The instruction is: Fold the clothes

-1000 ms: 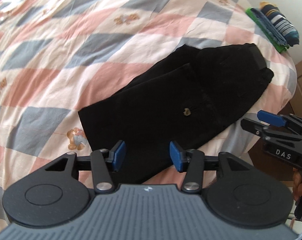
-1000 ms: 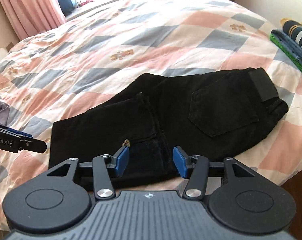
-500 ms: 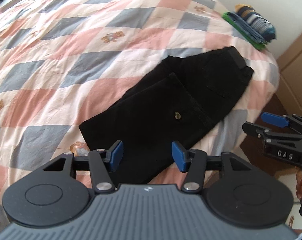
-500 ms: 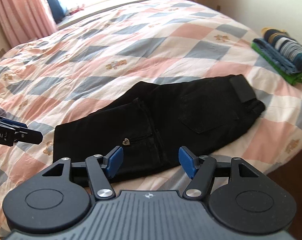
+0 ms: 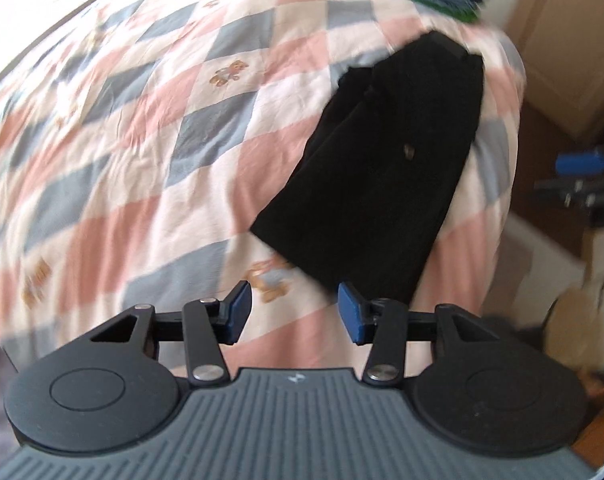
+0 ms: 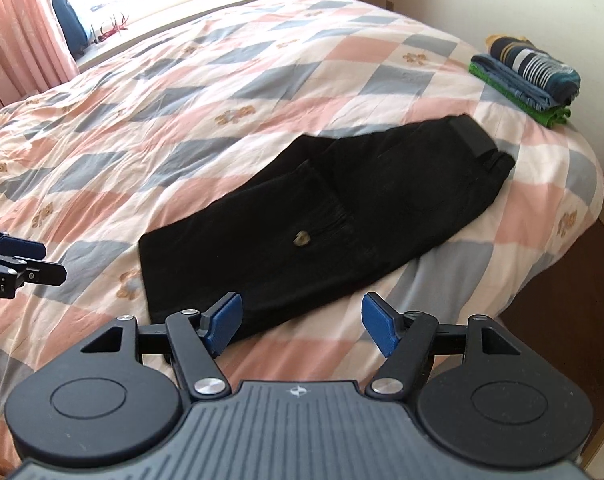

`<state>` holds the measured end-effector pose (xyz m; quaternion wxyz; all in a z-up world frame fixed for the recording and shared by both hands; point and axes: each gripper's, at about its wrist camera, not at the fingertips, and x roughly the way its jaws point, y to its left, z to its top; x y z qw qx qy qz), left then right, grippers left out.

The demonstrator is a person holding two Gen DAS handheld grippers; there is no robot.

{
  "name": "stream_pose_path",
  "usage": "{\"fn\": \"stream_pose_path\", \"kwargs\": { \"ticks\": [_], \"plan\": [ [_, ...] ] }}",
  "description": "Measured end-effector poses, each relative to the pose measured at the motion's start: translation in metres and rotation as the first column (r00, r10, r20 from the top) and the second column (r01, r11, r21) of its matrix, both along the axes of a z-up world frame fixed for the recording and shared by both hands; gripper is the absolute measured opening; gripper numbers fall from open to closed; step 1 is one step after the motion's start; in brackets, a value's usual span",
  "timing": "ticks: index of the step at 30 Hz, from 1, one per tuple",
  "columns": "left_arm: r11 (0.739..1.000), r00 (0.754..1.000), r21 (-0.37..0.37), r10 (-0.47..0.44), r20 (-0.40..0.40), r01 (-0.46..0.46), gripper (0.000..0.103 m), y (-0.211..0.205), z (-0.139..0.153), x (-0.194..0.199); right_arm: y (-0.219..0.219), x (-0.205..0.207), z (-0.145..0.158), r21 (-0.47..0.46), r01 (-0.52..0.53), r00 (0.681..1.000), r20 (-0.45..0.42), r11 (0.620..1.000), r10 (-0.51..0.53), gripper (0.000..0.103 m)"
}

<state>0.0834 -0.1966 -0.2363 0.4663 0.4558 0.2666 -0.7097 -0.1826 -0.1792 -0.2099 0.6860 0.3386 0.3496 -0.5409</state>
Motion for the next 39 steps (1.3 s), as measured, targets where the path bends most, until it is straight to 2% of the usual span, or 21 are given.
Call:
{"fn": "stream_pose_path", "kwargs": {
  "ticks": [3, 5, 6, 8, 10, 12, 14, 17, 21, 23, 25, 28, 29, 30, 31, 32, 34, 36, 37, 38, 39],
  "plan": [
    [0.985, 0.982, -0.053, -0.157, 0.109, 0.163, 0.042, 0.010, -0.019, -0.005, 0.010, 0.018, -0.009, 0.021, -0.024, 1.000, -0.014, 0.999, 0.024, 0.069],
    [0.956, 0.946, -0.080, -0.264, 0.190, 0.283, 0.044, 0.018, -0.033, -0.009, 0.016, 0.030, -0.016, 0.036, -0.050, 0.998, -0.029, 0.998, 0.051, 0.069],
    [0.930, 0.915, -0.087, -0.330, 0.233, 0.358, 0.045, 0.021, -0.042, -0.013, 0.019, 0.036, -0.020, 0.044, -0.066, 0.997, -0.040, 0.997, 0.068, 0.069],
    [0.861, 0.833, -0.090, -0.451, 0.319, 0.501, 0.046, 0.027, -0.060, -0.021, 0.025, 0.052, -0.031, 0.059, -0.116, 0.990, -0.076, 0.992, 0.120, 0.069],
    [0.777, 0.735, -0.096, -0.538, 0.412, 0.623, 0.046, 0.030, -0.078, -0.023, 0.033, 0.070, -0.043, 0.069, -0.176, 0.976, -0.118, 0.982, 0.183, 0.069],
    [0.676, 0.619, -0.087, -0.605, 0.501, 0.732, 0.048, 0.032, -0.096, -0.024, 0.037, 0.086, -0.056, 0.073, -0.250, 0.953, -0.159, 0.966, 0.258, 0.069],
    [0.563, 0.489, -0.064, -0.649, 0.583, 0.824, 0.049, 0.034, -0.115, -0.026, 0.042, 0.101, -0.070, 0.076, -0.318, 0.922, -0.206, 0.945, 0.327, 0.072],
    [0.387, 0.303, -0.036, -0.657, 0.690, 0.921, 0.056, 0.034, -0.142, -0.021, 0.049, 0.125, -0.090, 0.084, -0.404, 0.872, -0.266, 0.911, 0.411, 0.072],
    [0.154, 0.070, 0.033, -0.614, 0.786, 0.987, 0.056, 0.033, -0.180, -0.008, 0.061, 0.157, -0.120, 0.077, -0.530, 0.766, -0.384, 0.844, 0.516, 0.076],
    [0.064, -0.015, 0.062, -0.564, 0.825, 0.996, 0.057, 0.031, -0.199, 0.001, 0.069, 0.172, -0.135, 0.063, -0.592, 0.696, -0.463, 0.803, 0.549, 0.076],
    [0.015, -0.050, 0.067, -0.518, 0.854, 0.998, 0.056, 0.027, -0.212, 0.005, 0.078, 0.185, -0.153, 0.058, -0.656, 0.596, -0.573, 0.753, 0.563, 0.077],
    [-0.017, -0.053, 0.051, -0.467, 0.882, 0.999, 0.056, 0.016, -0.226, 0.006, 0.087, 0.200, -0.182, 0.075, -0.714, 0.447, -0.717, 0.697, 0.535, 0.079],
    [-0.016, -0.052, 0.050, -0.453, 0.890, 0.999, 0.056, 0.011, -0.230, 0.005, 0.087, 0.203, -0.190, 0.079, -0.724, 0.410, -0.749, 0.685, 0.520, 0.079],
    [-0.015, -0.051, 0.050, -0.438, 0.897, 0.999, 0.056, 0.006, -0.234, 0.004, 0.086, 0.204, -0.195, 0.073, -0.732, 0.390, -0.770, 0.677, 0.505, 0.079],
    [-0.014, -0.050, 0.049, -0.424, 0.904, 0.999, 0.055, 0.001, -0.238, 0.003, 0.084, 0.205, -0.199, 0.067, -0.739, 0.377, -0.784, 0.671, 0.494, 0.079],
    [-0.004, -0.054, 0.058, -0.427, 0.903, 0.998, 0.045, -0.003, -0.240, 0.001, 0.082, 0.205, -0.202, 0.066, -0.744, 0.365, -0.793, 0.665, 0.487, 0.079],
    [0.006, -0.065, 0.075, -0.444, 0.893, 0.997, 0.039, -0.009, -0.241, -0.002, 0.076, 0.204, -0.208, 0.074, -0.758, 0.336, -0.808, 0.648, 0.484, 0.076],
    [0.030, -0.051, 0.075, -0.479, 0.876, 0.997, 0.037, -0.012, -0.231, -0.007, 0.068, 0.199, -0.207, 0.083, -0.767, 0.339, -0.789, 0.637, 0.512, 0.068],
    [0.044, -0.040, 0.071, -0.498, 0.866, 0.996, 0.035, -0.013, -0.225, -0.009, 0.064, 0.195, -0.204, 0.086, -0.769, 0.350, -0.772, 0.633, 0.530, 0.054],
    [0.058, -0.027, 0.066, -0.514, 0.857, 0.996, 0.034, -0.014, -0.216, -0.010, 0.061, 0.189, -0.198, 0.087, -0.768, 0.375, -0.742, 0.635, 0.556, 0.046],
    [0.072, -0.013, 0.060, -0.530, 0.848, 0.996, 0.032, -0.015, -0.207, -0.011, 0.058, 0.183, -0.191, 0.081, -0.768, 0.401, -0.714, 0.636, 0.575, 0.043]
  ]
}}
